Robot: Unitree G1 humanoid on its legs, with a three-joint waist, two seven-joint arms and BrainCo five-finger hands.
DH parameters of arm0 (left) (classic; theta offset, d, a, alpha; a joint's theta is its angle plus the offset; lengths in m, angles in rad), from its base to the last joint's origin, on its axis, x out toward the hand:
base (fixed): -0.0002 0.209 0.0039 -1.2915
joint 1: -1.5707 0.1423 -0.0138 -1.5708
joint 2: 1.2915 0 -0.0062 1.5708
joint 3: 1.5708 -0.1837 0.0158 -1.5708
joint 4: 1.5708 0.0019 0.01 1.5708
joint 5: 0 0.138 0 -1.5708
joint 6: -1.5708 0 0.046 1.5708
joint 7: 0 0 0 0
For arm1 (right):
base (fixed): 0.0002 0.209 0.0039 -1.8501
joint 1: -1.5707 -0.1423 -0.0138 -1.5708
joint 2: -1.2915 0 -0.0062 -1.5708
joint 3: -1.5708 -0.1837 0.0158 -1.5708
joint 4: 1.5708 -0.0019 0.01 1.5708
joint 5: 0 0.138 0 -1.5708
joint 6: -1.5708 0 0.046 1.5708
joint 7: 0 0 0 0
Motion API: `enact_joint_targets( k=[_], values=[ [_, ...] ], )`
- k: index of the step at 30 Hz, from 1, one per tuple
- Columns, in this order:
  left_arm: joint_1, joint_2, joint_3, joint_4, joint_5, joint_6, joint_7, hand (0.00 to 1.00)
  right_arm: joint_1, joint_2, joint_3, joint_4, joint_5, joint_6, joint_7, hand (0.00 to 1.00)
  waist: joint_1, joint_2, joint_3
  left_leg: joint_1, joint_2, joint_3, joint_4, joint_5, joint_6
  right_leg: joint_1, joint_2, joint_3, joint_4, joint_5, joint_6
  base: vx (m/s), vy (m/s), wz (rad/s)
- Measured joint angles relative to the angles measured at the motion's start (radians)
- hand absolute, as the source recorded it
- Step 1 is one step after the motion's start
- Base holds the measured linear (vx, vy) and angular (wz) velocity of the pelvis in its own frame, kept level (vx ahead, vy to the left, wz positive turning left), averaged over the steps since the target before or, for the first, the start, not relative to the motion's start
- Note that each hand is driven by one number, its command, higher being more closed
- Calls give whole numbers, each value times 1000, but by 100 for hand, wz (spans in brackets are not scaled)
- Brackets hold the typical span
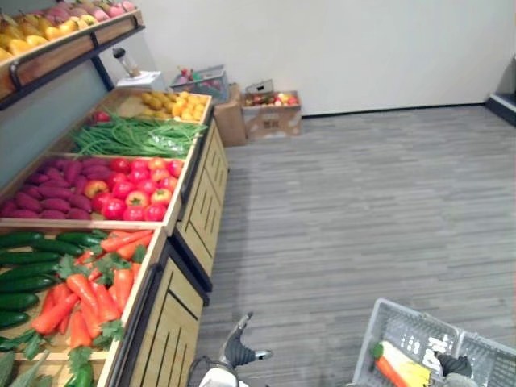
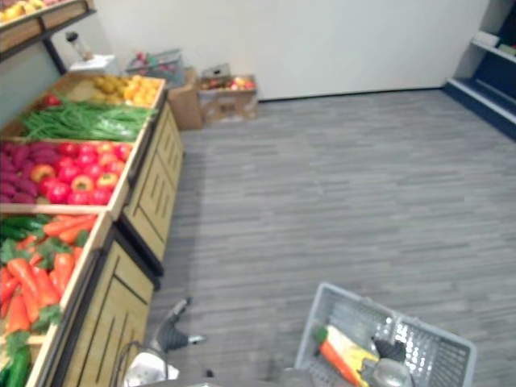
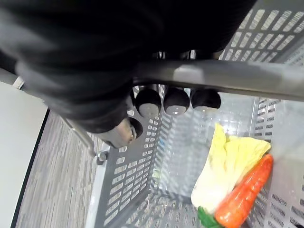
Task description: Pick vegetable in the basket
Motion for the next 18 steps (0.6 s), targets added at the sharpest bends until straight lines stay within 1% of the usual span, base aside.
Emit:
enact_joint_targets(
  k=[1, 2, 4, 5, 6, 7, 8, 9, 10, 11, 12, 13, 14, 15, 16, 17, 18],
  values=[
    [0, -7, -1, -15, -22, -1, 0, 0, -11, -5, -18, 9, 0, 0, -2, 100, 5, 5, 7, -23, -19, -7, -30, -48, 1, -4, -15, 6, -15, 0, 0, 15, -14, 5],
    [-2, -11, 0, -15, -31, -1, 0, 0, -15, -6, -31, 18, 0, 0, -3, 100, 7, 8, 9, -24, -23, -6, -67, -63, -2, -8, -18, 11, -14, 0, 0, 19, 10, 12],
    [3, -21, -1, -20, -35, -1, 0, 0, -17, -11, -41, 50, 0, 4, -7, 100, 15, 22, 17, 3, -24, -11, -296, -60, -8, -17, -14, 30, -12, 0, 0, 4, 65, 12],
    [5, -22, -1, -22, -34, -1, 0, 0, -19, -15, -40, 52, 0, 4, -8, 100, 17, 29, 22, 15, -20, -19, -357, -60, -9, -22, -8, 33, -12, 0, 1, 3, 101, -23],
    [16, -29, 0, -24, -34, -1, 1, 0, -30, -22, -36, 55, 0, 4, -7, 100, 25, 62, 26, 48, 2, -46, -463, -88, -42, -26, 30, 59, -32, 0, 1, -1, 103, -46],
    [19, -39, 1, -19, -34, 0, 1, 0, -38, -24, -33, 58, 0, 4, -8, 100, 35, 83, 24, 48, 27, -50, -490, -53, -29, -11, 63, 74, -46, 6, 11, 31, 84, -89],
    [16, -49, 11, -14, -34, 3, 6, 0, -65, -16, -21, 69, 0, 5, -5, 100, 62, 102, 39, 44, 55, -25, -463, -43, -20, -62, 93, 77, 116, -8, -10, 82, 108, -67],
    [17, -26, 19, -34, -33, 3, 15, 0, -67, -4, -4, 70, 1, 4, -6, 100, 59, 53, 50, 43, 19, -27, -424, -54, -16, -50, 74, 83, 181, -70, -14, 131, 89, -58],
    [20, -12, 21, -51, -33, 3, 17, 0, -69, -1, 3, 70, 3, 4, -6, 100, 59, 16, 50, 34, -11, -25, -396, -64, -8, -40, 45, 98, 164, -136, -3, 125, 102, -26],
    [21, -24, 18, -49, -33, 12, 18, 0, -77, -11, 15, 71, 5, 4, -6, 100, 59, 8, 53, 5, -19, -35, -331, -103, 11, -51, 42, 114, 179, -164, 13, 136, 121, -51],
    [26, -27, 16, -51, -33, 13, 18, 0, -76, -10, 32, 65, 3, 3, -8, 100, 66, -1, 38, 4, -35, -11, -330, -112, 37, -72, 31, 144, 193, -175, 19, 123, 156, -51],
    [26, -25, 16, -53, -32, 13, 17, 0, -75, -8, 44, 64, 2, 2, -6, 100, 69, -8, 32, 8, -48, 4, -339, -116, 44, -78, 21, 155, 192, -178, 23, 187, 175, -47],
    [34, -19, 16, -70, -32, 12, 17, 0, -67, -3, 55, 64, 0, 1, -5, 100, 71, -21, 14, 20, -63, 18, -376, -122, 57, -76, 2, 160, 193, -180, 28, 296, 118, -32],
    [32, -14, 17, -88, -33, 10, 18, 0, -75, 6, 57, 63, 0, -1, -3, 100, 74, -39, 14, 47, -87, 42, -398, -130, 76, -158, -14, 162, 434, -180, 39, 261, 73, -25],
    [32, -6, 15, -88, -33, 11, 18, 0, -79, 10, 57, 63, 1, -1, -3, 100, 74, -53, 17, 60, -90, 51, -399, -137, 84, -196, -19, 160, 521, -162, 69, 281, 37, -19],
    [34, 8, 12, -88, -33, 11, 17, 0, -84, 15, 56, 63, 1, -1, -3, 100, 72, -64, 20, 77, -96, 53, -397, -144, 90, -226, -26, 162, 590, -132, 118, 238, 42, -1],
    [36, 36, -9, -89, -32, 12, 15, 0, -86, 29, 52, 62, 2, -4, -3, 100, 68, -63, 19, 116, -96, 49, -390, -152, 87, -242, -25, 166, 689, -71, 169, 356, 52, 7]
  ],
)
